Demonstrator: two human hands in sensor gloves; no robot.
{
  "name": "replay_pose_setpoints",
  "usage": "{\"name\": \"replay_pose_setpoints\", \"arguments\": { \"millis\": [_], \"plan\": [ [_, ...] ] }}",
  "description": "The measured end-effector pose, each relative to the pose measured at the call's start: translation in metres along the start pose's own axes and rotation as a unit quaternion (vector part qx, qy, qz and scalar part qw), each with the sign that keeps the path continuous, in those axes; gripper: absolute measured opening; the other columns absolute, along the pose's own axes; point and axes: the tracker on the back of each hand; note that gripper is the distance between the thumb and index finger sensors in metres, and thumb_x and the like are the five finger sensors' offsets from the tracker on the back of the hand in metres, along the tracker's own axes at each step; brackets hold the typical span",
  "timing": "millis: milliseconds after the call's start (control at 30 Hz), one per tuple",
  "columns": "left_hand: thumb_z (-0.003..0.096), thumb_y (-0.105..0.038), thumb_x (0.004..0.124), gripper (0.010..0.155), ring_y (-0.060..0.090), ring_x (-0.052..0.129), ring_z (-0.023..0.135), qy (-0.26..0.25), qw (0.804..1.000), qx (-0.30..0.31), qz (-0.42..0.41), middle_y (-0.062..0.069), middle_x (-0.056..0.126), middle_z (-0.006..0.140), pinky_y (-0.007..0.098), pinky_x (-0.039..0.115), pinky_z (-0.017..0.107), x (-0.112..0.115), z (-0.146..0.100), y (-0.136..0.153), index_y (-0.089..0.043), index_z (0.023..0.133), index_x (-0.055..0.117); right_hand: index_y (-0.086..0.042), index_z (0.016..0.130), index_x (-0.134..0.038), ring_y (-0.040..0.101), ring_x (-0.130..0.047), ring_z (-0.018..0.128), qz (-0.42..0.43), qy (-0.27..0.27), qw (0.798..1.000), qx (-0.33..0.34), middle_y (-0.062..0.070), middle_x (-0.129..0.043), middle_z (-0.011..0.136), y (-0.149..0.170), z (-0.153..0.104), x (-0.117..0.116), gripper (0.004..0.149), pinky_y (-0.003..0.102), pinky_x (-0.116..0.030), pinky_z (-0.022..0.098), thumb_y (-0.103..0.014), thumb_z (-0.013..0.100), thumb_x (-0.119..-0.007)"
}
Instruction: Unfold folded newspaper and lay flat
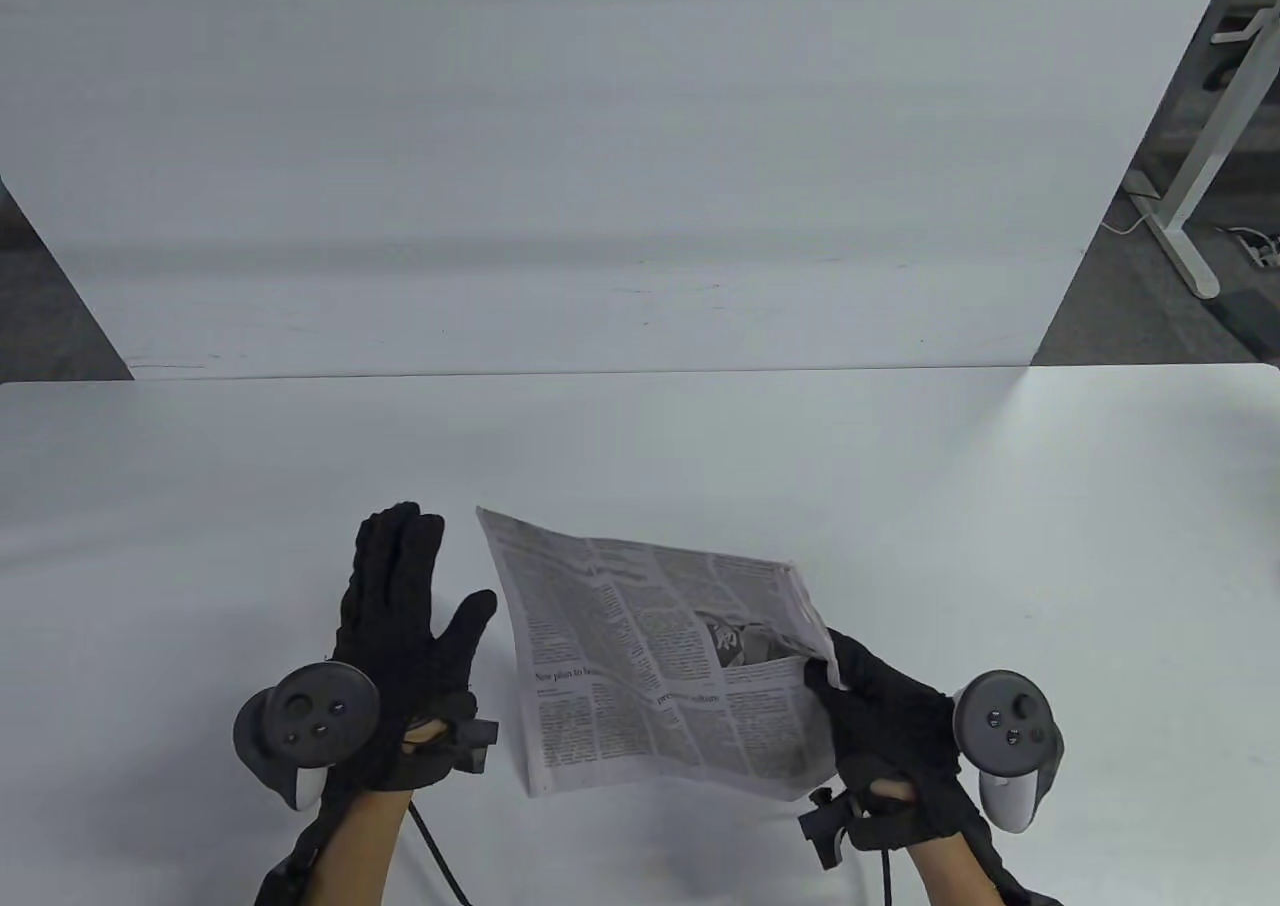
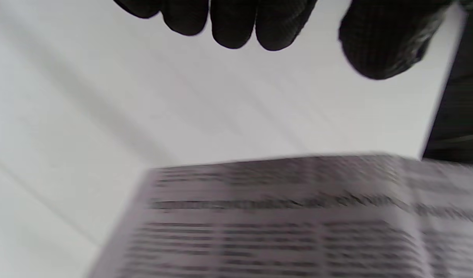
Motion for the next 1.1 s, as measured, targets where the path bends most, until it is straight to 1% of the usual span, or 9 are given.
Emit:
{"name": "replay_pose_setpoints", "arguments": {
  "millis": [100, 233, 433, 500, 567, 733, 867, 967, 1100],
  "plan": [
    [0.0458, -0.057, 0.082, 0.076, 0.044, 0.052, 0.115, 0.028, 0.999, 0.04, -0.006, 0.009, 0.053, 0.121, 0.061, 0.047, 0.081, 0.001, 0.0, -0.015, -0.025, 0.111, 0.06, -0.018, 0.086, -0.091, 0.041, -0.111, 0.049, -0.038, -0.034, 0.998, 0.021, 0.016, -0.107, 0.073, -0.008, -0.003, -0.011, 0.043, 0.056, -0.085, 0.047, -0.019, 0.044, -0.083],
    [0.0441, -0.059, 0.085, 0.069, 0.045, 0.084, 0.099, 0.113, 0.992, 0.06, 0.008, 0.01, 0.081, 0.107, 0.061, 0.067, 0.07, 0.007, 0.003, -0.018, -0.028, 0.105, 0.074, -0.018, 0.086, -0.091, 0.04, -0.111, 0.049, -0.048, -0.05, 0.997, 0.03, 0.016, -0.107, 0.072, -0.011, -0.004, -0.02, 0.042, 0.056, -0.085, 0.047, -0.019, 0.044, -0.083],
    [0.0452, -0.04, 0.09, 0.039, 0.032, 0.115, 0.045, 0.142, 0.987, 0.073, 0.0, 0.004, 0.109, 0.065, 0.048, 0.089, 0.038, 0.021, 0.005, -0.009, -0.026, 0.081, 0.097, -0.016, 0.087, -0.09, 0.041, -0.11, 0.05, -0.067, -0.056, 0.996, 0.035, 0.015, -0.106, 0.073, -0.012, -0.005, -0.023, 0.043, 0.057, -0.084, 0.048, -0.019, 0.044, -0.083],
    [0.0453, -0.038, 0.089, 0.037, 0.028, 0.116, 0.034, 0.147, 0.987, 0.061, -0.018, 0.004, 0.111, 0.058, 0.045, 0.09, 0.031, 0.023, 0.006, -0.006, -0.025, 0.079, 0.098, -0.014, 0.089, -0.088, 0.044, -0.108, 0.056, -0.081, -0.043, 0.995, 0.031, 0.016, -0.105, 0.076, -0.011, -0.005, -0.022, 0.045, 0.06, -0.079, 0.053, -0.021, 0.044, -0.084],
    [0.0452, -0.037, 0.089, 0.037, 0.025, 0.116, 0.027, 0.134, 0.989, 0.044, -0.031, 0.004, 0.111, 0.055, 0.042, 0.091, 0.027, 0.023, 0.006, -0.001, -0.024, 0.079, 0.098, -0.011, 0.093, -0.083, 0.05, -0.1, 0.068, -0.118, -0.011, 0.993, 0.021, 0.018, -0.1, 0.083, -0.011, -0.005, -0.016, 0.051, 0.07, -0.064, 0.061, -0.024, 0.044, -0.087],
    [0.0455, -0.036, 0.089, 0.037, 0.021, 0.115, 0.018, 0.096, 0.991, -0.018, -0.093, 0.005, 0.11, 0.053, 0.039, 0.092, 0.022, 0.018, 0.005, 0.016, -0.024, 0.079, 0.098, -0.012, 0.108, -0.058, 0.062, -0.065, 0.097, -0.221, 0.077, 0.972, -0.014, 0.02, -0.07, 0.111, -0.002, -0.005, 0.012, 0.079, 0.081, -0.043, 0.063, -0.044, 0.042, -0.09],
    [0.0459, -0.036, 0.088, 0.036, 0.019, 0.115, 0.018, 0.063, 0.981, -0.092, -0.16, 0.004, 0.11, 0.053, 0.037, 0.093, 0.021, 0.022, 0.001, 0.034, -0.025, 0.079, 0.098, -0.008, 0.111, -0.046, 0.066, -0.05, 0.1, -0.143, 0.1, 0.983, -0.054, 0.025, -0.043, 0.119, 0.014, -0.002, 0.03, 0.098, 0.084, -0.038, 0.061, -0.059, 0.039, -0.09],
    [0.0458, -0.036, 0.088, 0.036, 0.018, 0.115, 0.017, 0.047, 0.963, -0.147, -0.222, 0.004, 0.11, 0.053, 0.037, 0.093, 0.02, 0.032, -0.004, 0.049, -0.025, 0.079, 0.098, -0.007, 0.111, -0.042, 0.067, -0.048, 0.1, -0.012, 0.102, 0.991, -0.088, 0.027, -0.036, 0.119, 0.026, -0.002, 0.035, 0.102, 0.084, -0.041, 0.06, -0.062, 0.039, -0.088],
    [0.046, -0.036, 0.088, 0.036, 0.018, 0.115, 0.016, 0.023, 0.943, -0.195, -0.268, 0.003, 0.11, 0.053, 0.036, 0.093, 0.02, 0.037, -0.01, 0.063, -0.026, 0.08, 0.098, -0.007, 0.111, -0.04, 0.066, -0.051, 0.1, 0.134, 0.072, 0.98, -0.124, 0.028, -0.036, 0.119, 0.038, -0.002, 0.032, 0.102, 0.081, -0.048, 0.061, -0.064, 0.04, -0.087]
  ]
}}
Point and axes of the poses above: the tracker on the back of each hand, its own y axis roughly to the little-finger side, its own z axis roughly from the wrist to the fingertips, x = y × z
